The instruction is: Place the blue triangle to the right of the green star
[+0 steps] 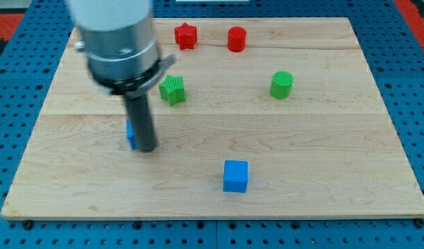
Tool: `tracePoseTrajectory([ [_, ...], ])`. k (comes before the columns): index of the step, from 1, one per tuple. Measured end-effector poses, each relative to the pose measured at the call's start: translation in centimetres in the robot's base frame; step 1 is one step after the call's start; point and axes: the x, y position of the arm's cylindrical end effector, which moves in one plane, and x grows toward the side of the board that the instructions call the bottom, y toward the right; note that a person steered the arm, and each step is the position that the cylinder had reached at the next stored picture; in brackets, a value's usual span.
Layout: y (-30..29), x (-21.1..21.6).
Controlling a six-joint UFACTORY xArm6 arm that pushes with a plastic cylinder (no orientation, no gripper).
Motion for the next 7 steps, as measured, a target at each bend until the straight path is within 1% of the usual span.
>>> tracePoseTrajectory([
  [1,-5.5,-0.1],
  [2,-5.5,-2.1],
  [3,-2.4,-2.1],
  [4,2.0,-2.3],
  [5,5.5,0.0],
  [6,5.6,0.8],
  [7,7.1,-1.5],
])
